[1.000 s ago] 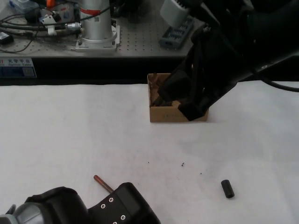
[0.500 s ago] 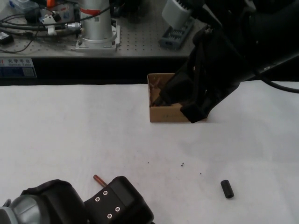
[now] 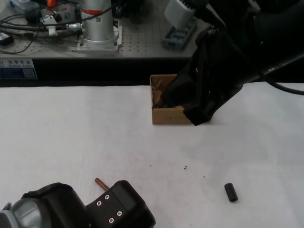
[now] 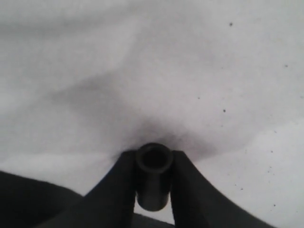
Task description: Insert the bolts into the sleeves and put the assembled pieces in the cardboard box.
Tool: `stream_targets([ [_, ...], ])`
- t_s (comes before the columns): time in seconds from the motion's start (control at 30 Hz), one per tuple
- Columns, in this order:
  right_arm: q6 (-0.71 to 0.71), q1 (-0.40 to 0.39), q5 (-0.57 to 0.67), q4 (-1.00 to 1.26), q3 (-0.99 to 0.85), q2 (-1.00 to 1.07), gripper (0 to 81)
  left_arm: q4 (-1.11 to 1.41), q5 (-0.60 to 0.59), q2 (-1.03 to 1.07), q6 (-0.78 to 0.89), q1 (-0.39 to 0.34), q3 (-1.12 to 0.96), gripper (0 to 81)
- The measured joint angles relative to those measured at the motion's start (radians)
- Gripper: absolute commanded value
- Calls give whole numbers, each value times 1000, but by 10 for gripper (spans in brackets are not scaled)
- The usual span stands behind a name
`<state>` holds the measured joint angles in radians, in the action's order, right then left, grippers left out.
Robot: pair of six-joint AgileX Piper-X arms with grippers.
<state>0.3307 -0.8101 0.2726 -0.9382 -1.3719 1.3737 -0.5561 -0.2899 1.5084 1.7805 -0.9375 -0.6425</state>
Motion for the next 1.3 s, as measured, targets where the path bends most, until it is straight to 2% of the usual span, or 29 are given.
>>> stream_targets([
  [0.3, 0, 0, 0, 0, 20, 0, 22, 21, 7, 8, -12, 0, 0, 165],
  [0.43, 0, 0, 15, -4, 41, 0, 22, 77, 68, 8, -84, 0, 0, 115],
  [0.53, 0, 0, 62, -7, 66, 0, 22, 122, 130, 8, -124, 0, 0, 113],
  [0.73, 0, 3, 104, -7, 116, 0, 22, 256, 182, 27, -380, 0, 8, 113],
  [1.0, 0, 3, 105, 0, 123, 0, 22, 415, 272, 28, -483, 5, 9, 113],
  [1.3, 0, 3, 105, 6, 136, 0, 22, 428, 337, -78, -632, 5, 69, 113],
])
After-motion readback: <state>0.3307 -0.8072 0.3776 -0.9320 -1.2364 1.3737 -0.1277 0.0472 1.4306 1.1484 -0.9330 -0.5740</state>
